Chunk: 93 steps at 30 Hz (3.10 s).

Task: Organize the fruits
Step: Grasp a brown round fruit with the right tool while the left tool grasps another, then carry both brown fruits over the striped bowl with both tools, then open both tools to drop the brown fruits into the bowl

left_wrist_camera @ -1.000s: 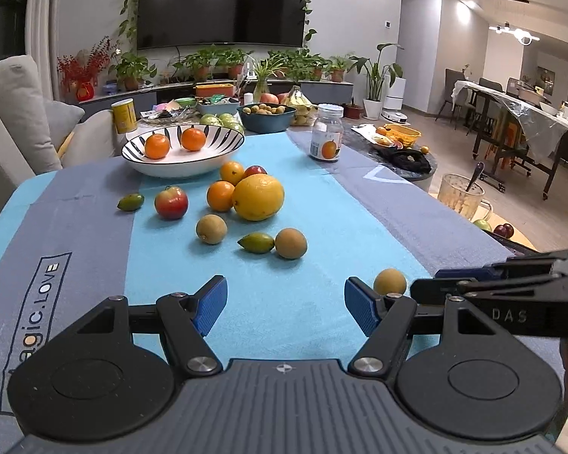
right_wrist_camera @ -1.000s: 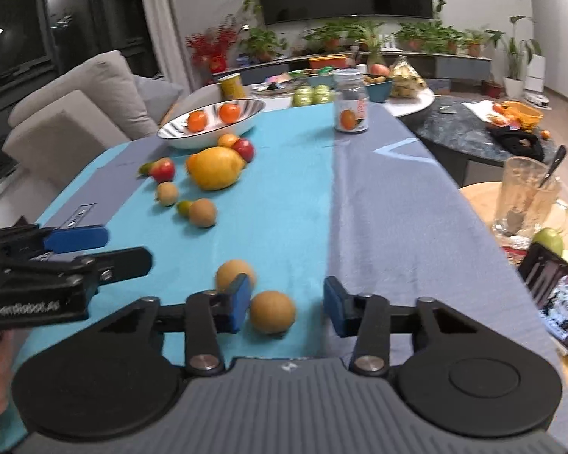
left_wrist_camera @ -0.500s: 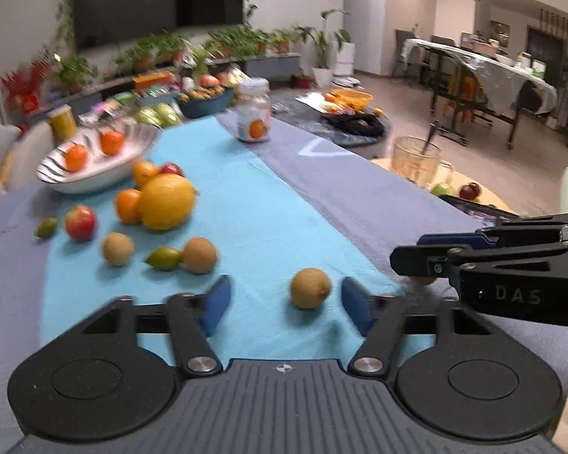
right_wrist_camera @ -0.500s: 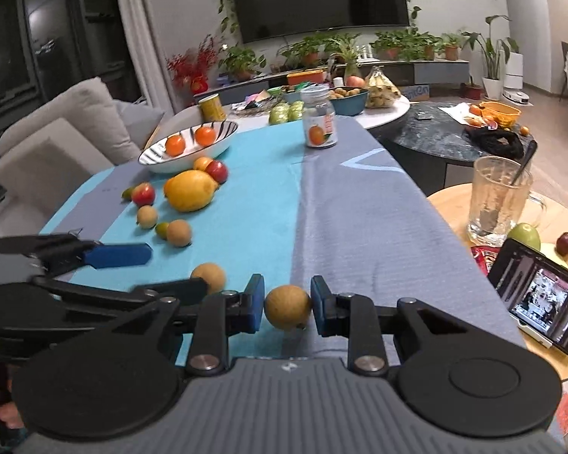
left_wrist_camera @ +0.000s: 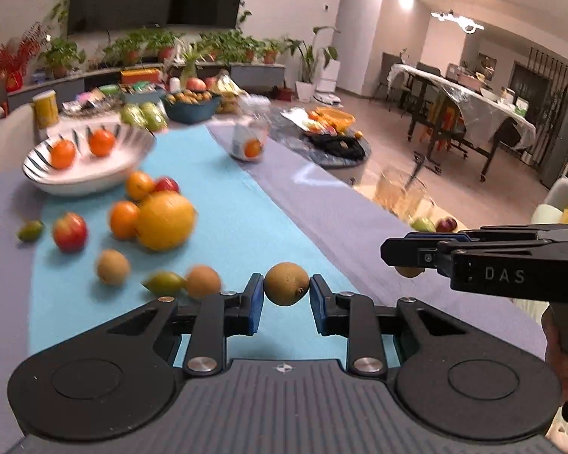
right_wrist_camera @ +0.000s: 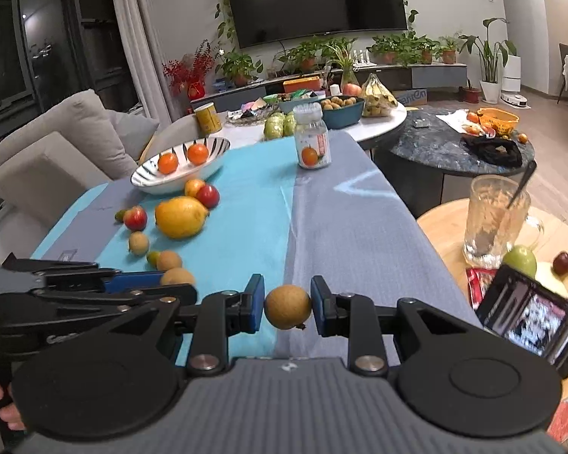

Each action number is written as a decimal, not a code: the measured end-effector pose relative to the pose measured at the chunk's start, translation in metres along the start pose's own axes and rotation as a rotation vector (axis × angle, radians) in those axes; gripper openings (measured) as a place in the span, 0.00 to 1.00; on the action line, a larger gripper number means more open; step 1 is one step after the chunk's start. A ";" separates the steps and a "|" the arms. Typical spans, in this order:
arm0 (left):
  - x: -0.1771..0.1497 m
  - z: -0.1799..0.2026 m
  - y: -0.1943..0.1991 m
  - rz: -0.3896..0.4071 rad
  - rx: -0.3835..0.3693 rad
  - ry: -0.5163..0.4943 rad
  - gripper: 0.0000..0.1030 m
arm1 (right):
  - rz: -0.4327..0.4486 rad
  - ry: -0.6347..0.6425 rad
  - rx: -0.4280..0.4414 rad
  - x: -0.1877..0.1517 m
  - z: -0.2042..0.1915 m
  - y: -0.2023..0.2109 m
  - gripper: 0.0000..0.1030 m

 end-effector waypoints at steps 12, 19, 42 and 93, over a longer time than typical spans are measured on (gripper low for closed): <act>0.073 -0.067 0.028 0.109 0.092 0.022 0.24 | 0.035 0.037 0.052 0.059 -0.044 -0.022 0.76; 0.096 -0.099 0.030 0.148 0.131 0.059 0.24 | 0.056 0.056 0.062 0.092 -0.056 -0.034 0.76; 0.133 -0.160 0.023 0.192 0.221 0.104 0.24 | 0.100 0.064 0.071 0.153 -0.062 -0.079 0.76; 0.080 -0.229 -0.091 -0.038 0.268 0.177 0.24 | -0.175 0.068 0.174 0.094 -0.109 -0.215 0.76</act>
Point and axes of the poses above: each gripper's, at about its wrist camera, not at the fingertips, and y roughly against the way its jaws point, z to its right, x to its top, the point moved 10 cm from there along -y, roughly the way its jaws point, and after that the axes turned 4 degrees about z, right-handed, at the moved point
